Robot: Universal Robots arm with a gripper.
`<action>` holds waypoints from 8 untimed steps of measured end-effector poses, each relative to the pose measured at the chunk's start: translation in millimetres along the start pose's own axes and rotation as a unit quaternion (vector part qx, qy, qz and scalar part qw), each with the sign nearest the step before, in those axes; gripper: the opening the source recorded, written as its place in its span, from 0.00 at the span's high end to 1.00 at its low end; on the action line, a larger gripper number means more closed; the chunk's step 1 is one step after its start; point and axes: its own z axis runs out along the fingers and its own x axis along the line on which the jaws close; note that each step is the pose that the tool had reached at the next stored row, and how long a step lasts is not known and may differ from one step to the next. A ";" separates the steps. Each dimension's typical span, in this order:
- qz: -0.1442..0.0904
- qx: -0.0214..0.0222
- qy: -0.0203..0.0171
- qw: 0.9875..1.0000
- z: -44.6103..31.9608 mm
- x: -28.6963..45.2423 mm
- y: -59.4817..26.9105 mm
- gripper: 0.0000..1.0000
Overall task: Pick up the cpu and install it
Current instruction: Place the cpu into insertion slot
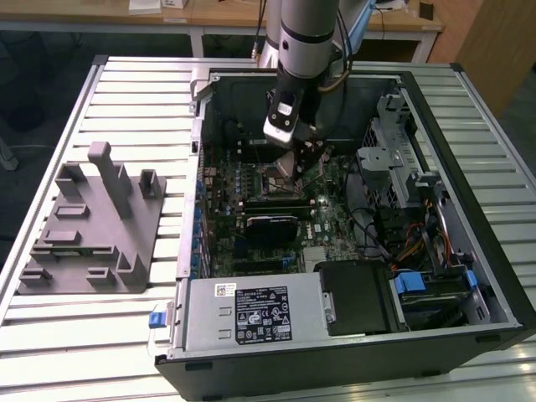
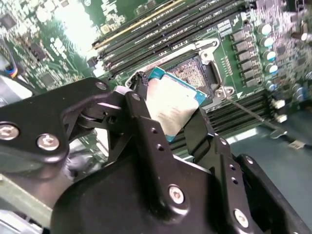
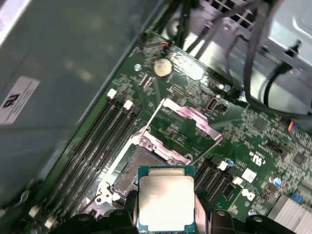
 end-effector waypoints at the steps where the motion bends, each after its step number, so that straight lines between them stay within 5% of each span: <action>1: 0.009 0.000 0.000 1.000 0.5 0.0 0.0 0.46; 8: 0.073 -0.001 0.000 0.997 3.4 -0.1 0.0 0.46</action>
